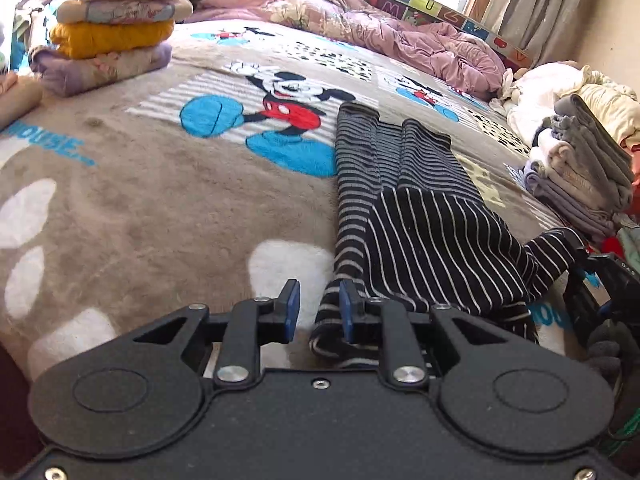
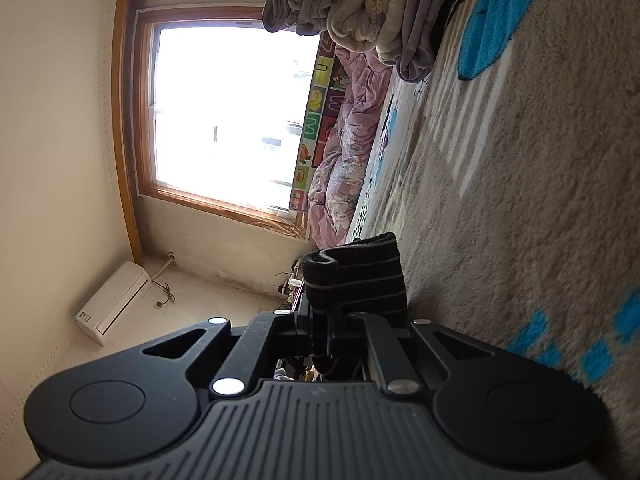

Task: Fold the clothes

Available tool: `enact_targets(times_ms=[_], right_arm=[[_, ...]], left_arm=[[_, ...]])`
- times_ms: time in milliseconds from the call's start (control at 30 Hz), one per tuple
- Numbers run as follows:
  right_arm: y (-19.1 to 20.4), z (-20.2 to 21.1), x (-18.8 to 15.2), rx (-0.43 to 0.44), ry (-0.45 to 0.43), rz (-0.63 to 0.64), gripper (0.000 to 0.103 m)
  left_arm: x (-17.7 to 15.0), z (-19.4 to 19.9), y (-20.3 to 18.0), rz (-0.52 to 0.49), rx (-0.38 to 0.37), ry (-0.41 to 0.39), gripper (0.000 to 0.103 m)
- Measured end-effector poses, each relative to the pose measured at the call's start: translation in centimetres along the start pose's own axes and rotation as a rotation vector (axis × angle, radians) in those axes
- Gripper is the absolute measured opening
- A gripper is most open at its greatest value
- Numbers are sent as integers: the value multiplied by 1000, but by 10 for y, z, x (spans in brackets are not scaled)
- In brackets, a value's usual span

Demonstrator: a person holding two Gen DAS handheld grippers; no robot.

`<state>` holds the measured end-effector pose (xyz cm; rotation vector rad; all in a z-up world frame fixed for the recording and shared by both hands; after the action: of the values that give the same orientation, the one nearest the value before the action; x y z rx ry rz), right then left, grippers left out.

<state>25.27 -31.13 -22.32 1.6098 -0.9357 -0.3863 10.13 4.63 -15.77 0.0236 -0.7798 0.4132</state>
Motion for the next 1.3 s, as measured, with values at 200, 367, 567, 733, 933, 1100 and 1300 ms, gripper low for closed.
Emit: enact_targets(times_ms=[200, 367, 567, 733, 933, 1100, 1300], right_arm=[[2, -4, -2, -36, 34, 23, 10], [3, -5, 0, -112, 29, 21, 10], [10, -3, 6, -260, 9, 24, 10], [31, -5, 14, -299, 6, 40, 10], [63, -35, 23, -342, 35, 118, 8], [89, -66, 27, -415, 95, 226, 7], [121, -115, 26, -453, 155, 322, 7]], left_arm=[[-16, 15, -7, -66, -31, -37, 18], [-6, 29, -15, -143, -73, -192, 18], [-22, 11, -32, -408, -168, -128, 34], [-10, 31, -39, -490, -221, -252, 42], [-22, -12, -47, -540, -283, -127, 48], [-19, -7, -39, -489, -319, -171, 46], [0, 0, -24, -384, -334, -236, 40]])
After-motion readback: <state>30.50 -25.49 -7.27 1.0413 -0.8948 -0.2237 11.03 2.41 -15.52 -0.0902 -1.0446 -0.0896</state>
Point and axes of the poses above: each gripper's, at about its wrist camera, not at the fingertips, and z roughly against the way its jaws point, y to its left, x to its top, the point moved 6 cm from there along -z, roughly the way its jaws point, and after that the axes turned 11 degrees about x, right-handed, at the moved point
